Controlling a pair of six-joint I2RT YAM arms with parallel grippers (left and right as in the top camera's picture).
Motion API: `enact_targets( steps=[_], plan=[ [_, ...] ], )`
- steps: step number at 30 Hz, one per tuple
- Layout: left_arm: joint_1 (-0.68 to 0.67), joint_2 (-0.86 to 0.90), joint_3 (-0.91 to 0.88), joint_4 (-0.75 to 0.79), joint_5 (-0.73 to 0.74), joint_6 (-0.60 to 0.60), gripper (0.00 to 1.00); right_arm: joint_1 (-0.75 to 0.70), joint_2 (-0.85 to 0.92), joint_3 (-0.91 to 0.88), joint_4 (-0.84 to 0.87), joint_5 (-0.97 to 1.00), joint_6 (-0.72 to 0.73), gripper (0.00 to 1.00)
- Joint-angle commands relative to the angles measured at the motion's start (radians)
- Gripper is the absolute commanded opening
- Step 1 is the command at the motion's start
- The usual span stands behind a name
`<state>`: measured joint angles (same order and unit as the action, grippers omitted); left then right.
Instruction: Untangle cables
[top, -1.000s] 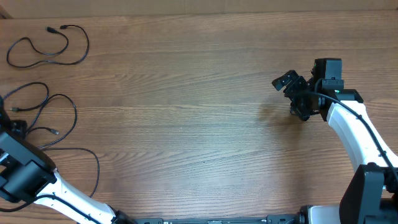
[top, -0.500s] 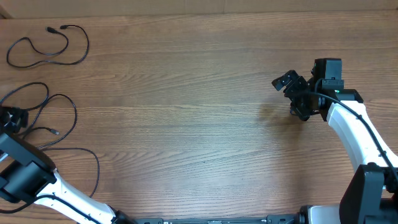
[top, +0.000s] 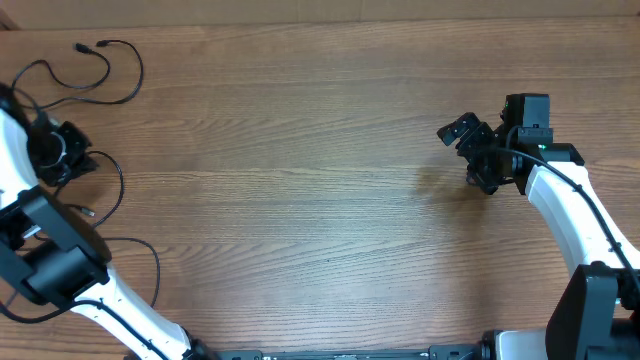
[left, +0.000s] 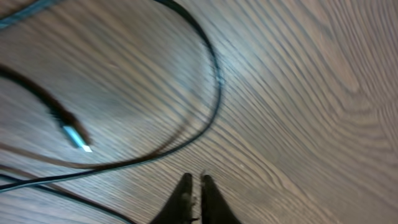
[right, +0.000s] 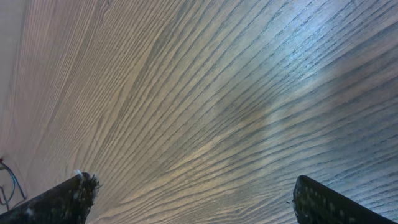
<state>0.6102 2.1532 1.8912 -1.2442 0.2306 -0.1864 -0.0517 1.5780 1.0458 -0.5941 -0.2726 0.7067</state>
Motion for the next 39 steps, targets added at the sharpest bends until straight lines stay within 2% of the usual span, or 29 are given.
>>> enact_targets(
  steps=[1,3,7,16,22,27,28,30,35,39],
  plan=[
    [-0.036,-0.027,-0.006,-0.032,-0.08,-0.02,0.04,-0.001,0.001,0.022,0.005,0.01,-0.004,1.0],
    [-0.057,-0.027,-0.006,-0.083,-0.202,-0.152,0.04,-0.001,0.001,0.022,0.005,0.011,-0.004,1.0],
    [-0.063,-0.03,-0.006,-0.15,-0.265,-0.28,0.04,-0.001,0.001,0.022,0.005,0.01,-0.004,1.0],
    [-0.06,-0.173,-0.007,-0.253,-0.268,-0.293,0.05,-0.001,0.001,0.022,0.005,0.01,-0.004,1.0],
    [-0.061,-0.276,-0.067,-0.238,-0.286,-0.326,0.04,-0.001,0.001,0.022,0.005,0.01,-0.004,1.0],
    [-0.071,-0.304,-0.306,-0.071,-0.279,-0.38,0.04,-0.001,0.001,0.022,0.005,0.01,-0.004,1.0],
    [-0.072,-0.304,-0.409,0.005,-0.232,-0.391,0.04,-0.001,0.001,0.022,0.005,0.01,-0.004,1.0],
    [-0.072,-0.303,-0.498,0.087,-0.194,-0.39,0.04,-0.001,0.001,0.022,0.005,0.011,-0.004,1.0],
    [-0.071,-0.303,-0.637,0.241,-0.193,-0.378,0.05,-0.001,0.001,0.022,0.005,0.01,-0.004,1.0],
    [-0.071,-0.303,-0.719,0.389,-0.286,-0.384,0.05,-0.001,0.001,0.022,0.005,0.01,-0.004,1.0]
  ],
)
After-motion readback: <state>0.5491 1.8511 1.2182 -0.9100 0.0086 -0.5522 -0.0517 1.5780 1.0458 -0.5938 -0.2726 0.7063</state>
